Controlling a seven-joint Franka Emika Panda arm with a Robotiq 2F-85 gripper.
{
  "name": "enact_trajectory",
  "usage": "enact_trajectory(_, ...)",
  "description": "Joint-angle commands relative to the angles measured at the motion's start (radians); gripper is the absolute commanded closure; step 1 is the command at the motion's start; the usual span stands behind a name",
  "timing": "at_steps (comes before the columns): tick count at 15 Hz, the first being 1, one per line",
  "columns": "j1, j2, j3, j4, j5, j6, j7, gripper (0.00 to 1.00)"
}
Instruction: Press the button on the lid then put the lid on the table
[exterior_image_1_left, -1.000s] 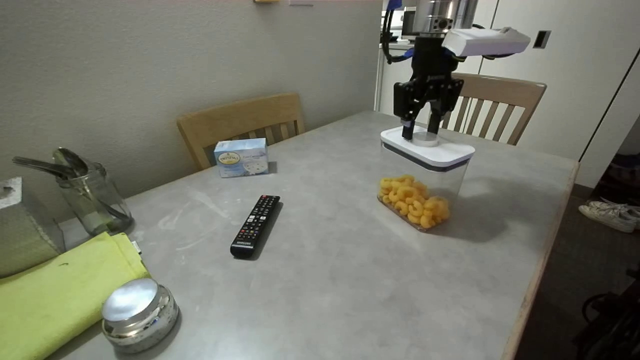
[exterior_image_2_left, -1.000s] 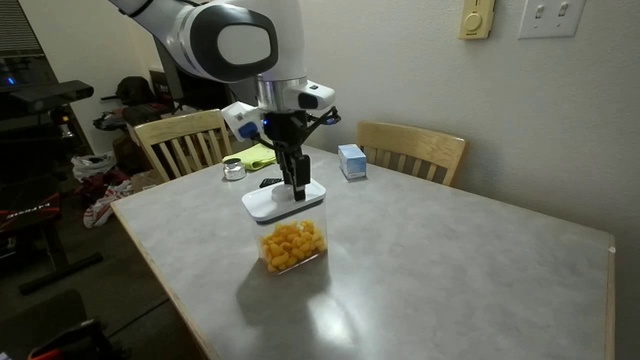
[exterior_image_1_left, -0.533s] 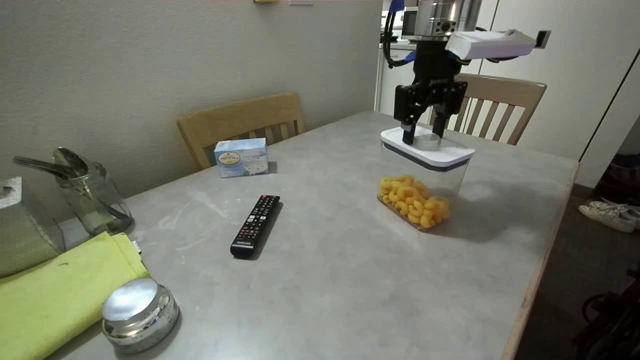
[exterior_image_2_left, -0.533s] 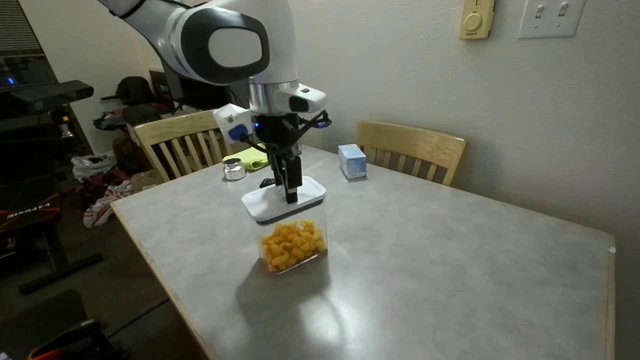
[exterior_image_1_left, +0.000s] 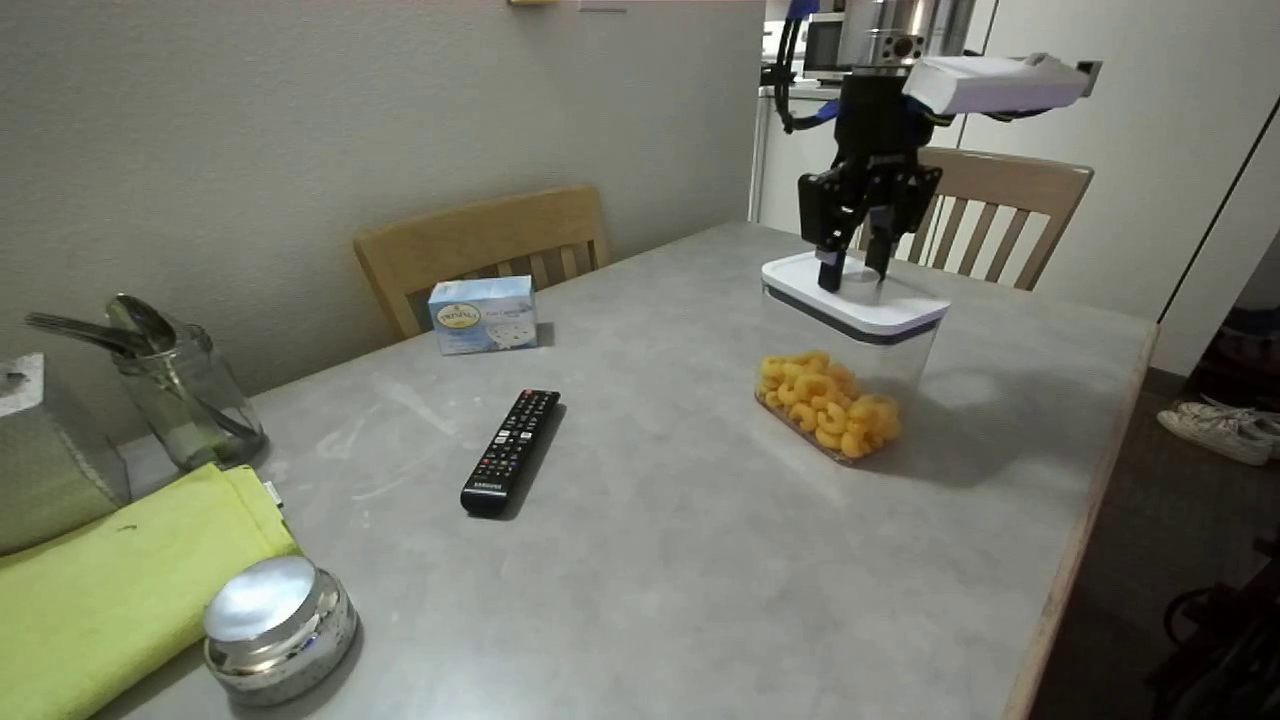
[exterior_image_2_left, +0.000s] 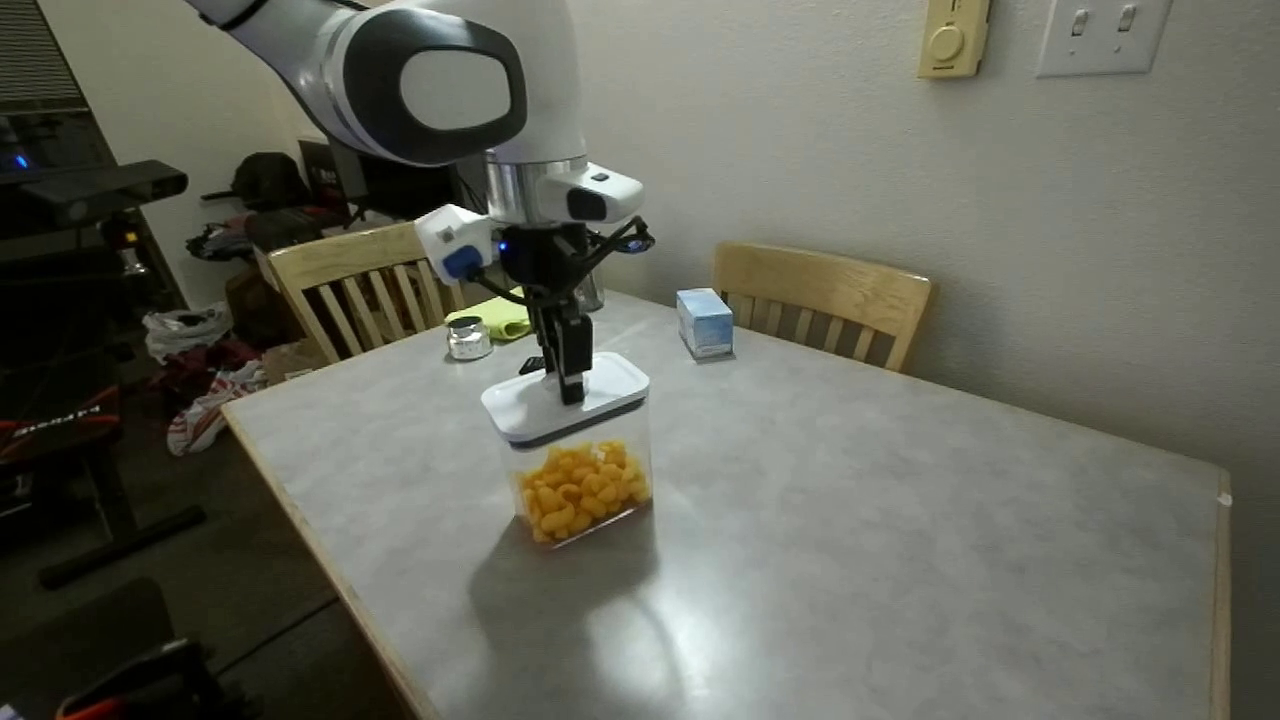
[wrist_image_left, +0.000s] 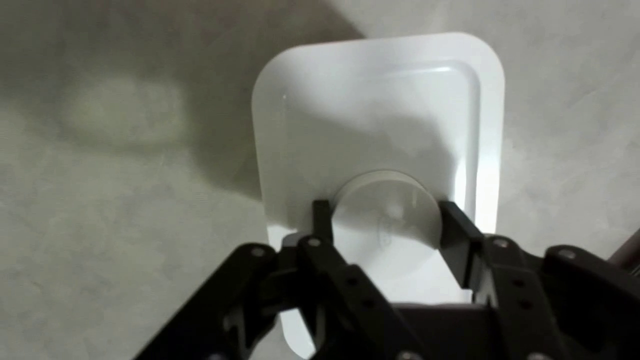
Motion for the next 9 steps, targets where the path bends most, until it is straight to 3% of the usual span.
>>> enact_trajectory(1,-0.001,-0.021,0.002,-0.033,0.018,0.025,-0.004,0.71)
enact_trajectory(9,-0.006,-0.056,-0.012,-0.024,-0.016,-0.005,-0.009,0.71)
